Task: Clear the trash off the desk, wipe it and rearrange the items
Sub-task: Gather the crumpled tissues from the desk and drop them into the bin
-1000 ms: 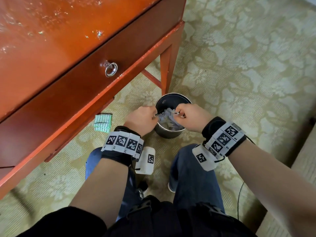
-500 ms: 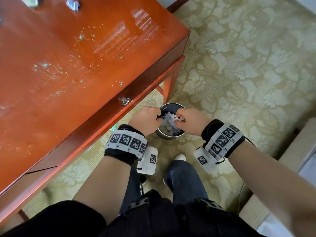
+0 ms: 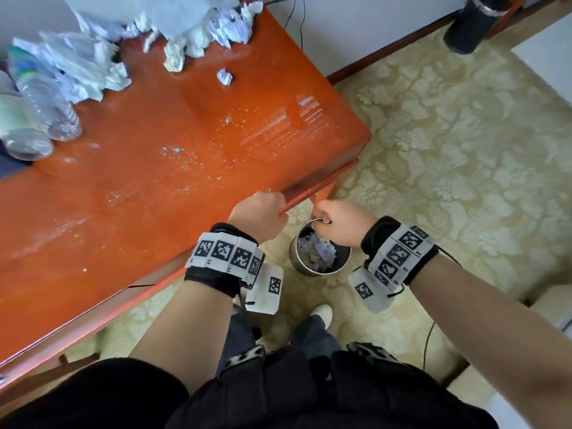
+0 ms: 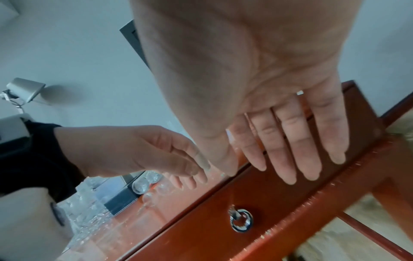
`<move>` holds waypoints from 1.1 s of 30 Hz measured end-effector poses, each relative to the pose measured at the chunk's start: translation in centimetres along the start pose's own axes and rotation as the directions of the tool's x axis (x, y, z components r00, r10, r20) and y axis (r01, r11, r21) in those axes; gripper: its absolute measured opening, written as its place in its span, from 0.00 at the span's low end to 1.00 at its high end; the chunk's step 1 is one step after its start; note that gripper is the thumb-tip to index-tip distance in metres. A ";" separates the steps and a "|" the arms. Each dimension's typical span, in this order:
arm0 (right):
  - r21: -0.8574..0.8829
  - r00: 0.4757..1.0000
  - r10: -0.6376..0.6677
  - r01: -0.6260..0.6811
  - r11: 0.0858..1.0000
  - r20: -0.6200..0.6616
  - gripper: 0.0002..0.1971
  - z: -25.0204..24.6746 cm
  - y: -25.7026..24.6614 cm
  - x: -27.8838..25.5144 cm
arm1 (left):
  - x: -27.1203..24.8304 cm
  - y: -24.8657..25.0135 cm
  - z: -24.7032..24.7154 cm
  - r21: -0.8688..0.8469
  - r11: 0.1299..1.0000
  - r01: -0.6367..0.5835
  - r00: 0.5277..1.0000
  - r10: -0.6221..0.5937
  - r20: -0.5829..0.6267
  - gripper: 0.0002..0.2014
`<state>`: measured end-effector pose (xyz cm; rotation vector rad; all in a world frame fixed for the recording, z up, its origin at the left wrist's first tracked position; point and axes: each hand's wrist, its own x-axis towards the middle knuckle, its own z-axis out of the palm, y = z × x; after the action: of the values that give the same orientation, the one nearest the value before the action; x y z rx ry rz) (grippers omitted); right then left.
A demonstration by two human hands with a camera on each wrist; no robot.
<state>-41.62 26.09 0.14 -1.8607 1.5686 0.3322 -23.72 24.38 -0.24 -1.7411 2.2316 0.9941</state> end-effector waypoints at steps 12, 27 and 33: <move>-0.162 0.985 -0.169 0.170 0.972 0.017 0.19 -5.0 -12.1 4.9 | -4.3 -8.4 -8.5 -0.152 0.976 0.156 0.982 -0.170 -0.087 0.17; -0.219 0.983 -0.183 0.179 0.959 0.002 0.18 -7.4 -23.7 11.6 | -6.2 -20.6 -16.7 -0.077 0.973 0.219 0.963 -0.228 -0.146 0.16; -0.222 0.986 -0.163 0.164 0.961 0.023 0.18 -8.4 -23.8 13.7 | -4.2 -21.3 -17.5 -0.044 0.976 0.214 0.969 -0.217 -0.114 0.17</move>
<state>-17.70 11.40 6.15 -2.1448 1.4102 0.4529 1.78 15.42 6.67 -2.0537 2.0437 0.9048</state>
